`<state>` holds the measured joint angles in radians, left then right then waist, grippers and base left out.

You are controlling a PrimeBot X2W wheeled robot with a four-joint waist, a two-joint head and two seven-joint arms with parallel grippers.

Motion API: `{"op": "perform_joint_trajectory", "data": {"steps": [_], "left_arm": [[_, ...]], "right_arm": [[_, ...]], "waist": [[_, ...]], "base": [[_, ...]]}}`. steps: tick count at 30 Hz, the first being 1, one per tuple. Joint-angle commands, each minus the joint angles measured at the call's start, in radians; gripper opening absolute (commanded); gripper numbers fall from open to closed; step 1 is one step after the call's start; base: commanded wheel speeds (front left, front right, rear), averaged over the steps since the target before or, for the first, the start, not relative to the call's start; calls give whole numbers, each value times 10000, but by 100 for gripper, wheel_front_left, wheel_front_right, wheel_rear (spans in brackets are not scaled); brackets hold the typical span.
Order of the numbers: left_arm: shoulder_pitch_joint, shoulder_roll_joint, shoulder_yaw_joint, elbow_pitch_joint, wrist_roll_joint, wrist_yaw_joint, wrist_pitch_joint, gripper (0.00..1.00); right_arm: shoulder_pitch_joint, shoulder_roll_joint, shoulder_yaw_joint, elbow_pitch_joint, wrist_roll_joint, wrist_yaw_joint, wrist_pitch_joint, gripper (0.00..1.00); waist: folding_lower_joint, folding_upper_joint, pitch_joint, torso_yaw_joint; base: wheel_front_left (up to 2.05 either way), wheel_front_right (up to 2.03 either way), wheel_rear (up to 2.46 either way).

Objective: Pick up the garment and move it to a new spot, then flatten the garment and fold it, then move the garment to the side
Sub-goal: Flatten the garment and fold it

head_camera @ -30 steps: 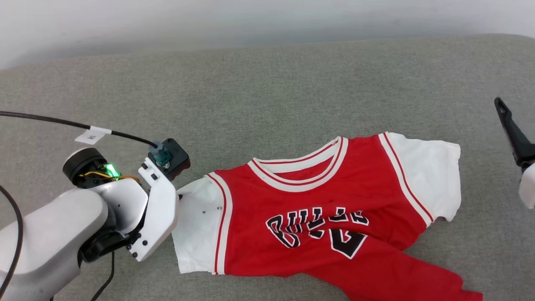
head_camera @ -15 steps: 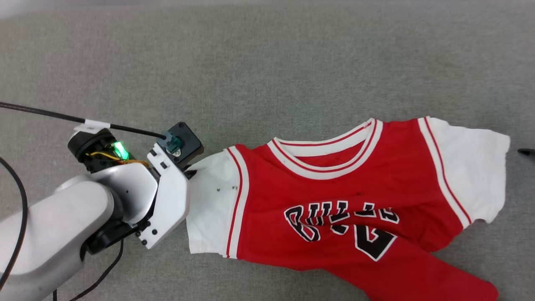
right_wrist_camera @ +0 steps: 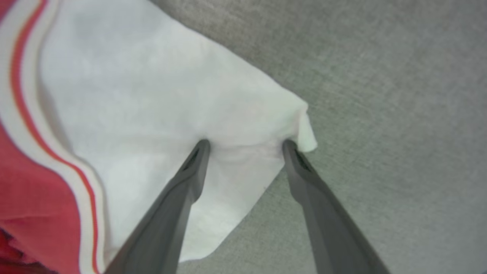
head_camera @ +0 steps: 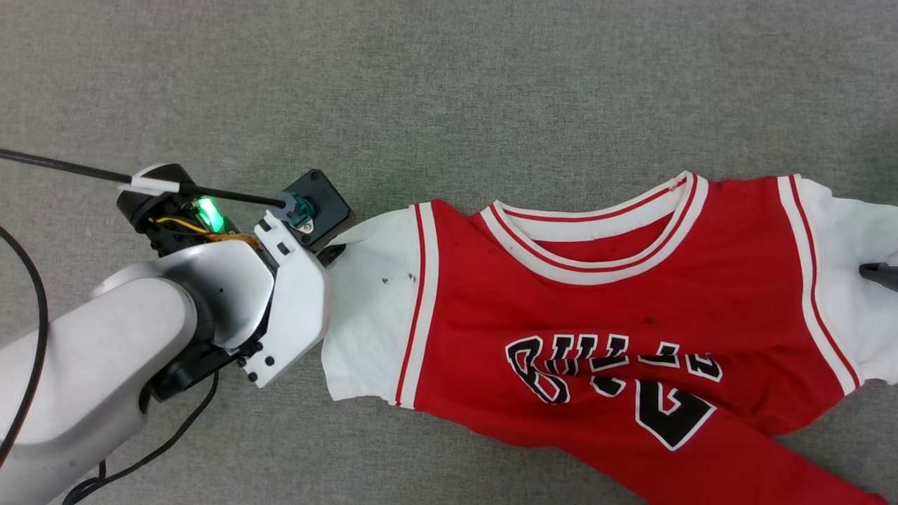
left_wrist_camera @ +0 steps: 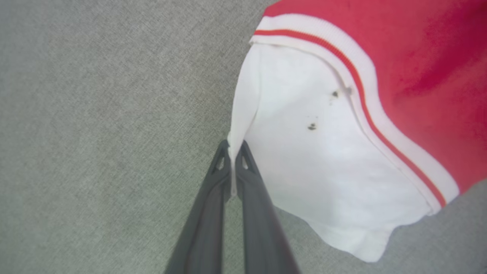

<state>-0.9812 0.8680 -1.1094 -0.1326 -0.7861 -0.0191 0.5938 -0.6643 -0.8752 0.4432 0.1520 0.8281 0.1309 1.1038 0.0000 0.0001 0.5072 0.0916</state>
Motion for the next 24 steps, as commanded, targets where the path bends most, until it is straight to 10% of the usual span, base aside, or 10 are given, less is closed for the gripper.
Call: {"op": "perform_joint_trajectory", "data": {"steps": [1,3,4,5,24], "left_arm": [[-85,-26,27,20,37,-32,-62,0],[-43,-43,9,61,36,-21,-97,0],[-11,-46,-3,89,23,-28,-112,0],[27,-48,-16,123,-4,-40,-132,0],[24,-183,605,1004,-103,31,-1899,0]], "right_arm": [[650,422,445,208,91,-4,-50,100],[812,463,663,263,221,-2,-111,100],[836,434,747,231,232,-1,-181,37],[809,404,777,215,271,1,-277,0],[-695,-542,650,-748,21,-4,-4326,0]], "waist": [[0,-1,33,24],[0,-1,28,22],[0,-1,8,10],[0,-1,-26,-10],[0,-1,-2996,-751]], "base": [[0,0,0],[0,0,0],[0,0,0],[0,0,0],[0,0,0]]}}
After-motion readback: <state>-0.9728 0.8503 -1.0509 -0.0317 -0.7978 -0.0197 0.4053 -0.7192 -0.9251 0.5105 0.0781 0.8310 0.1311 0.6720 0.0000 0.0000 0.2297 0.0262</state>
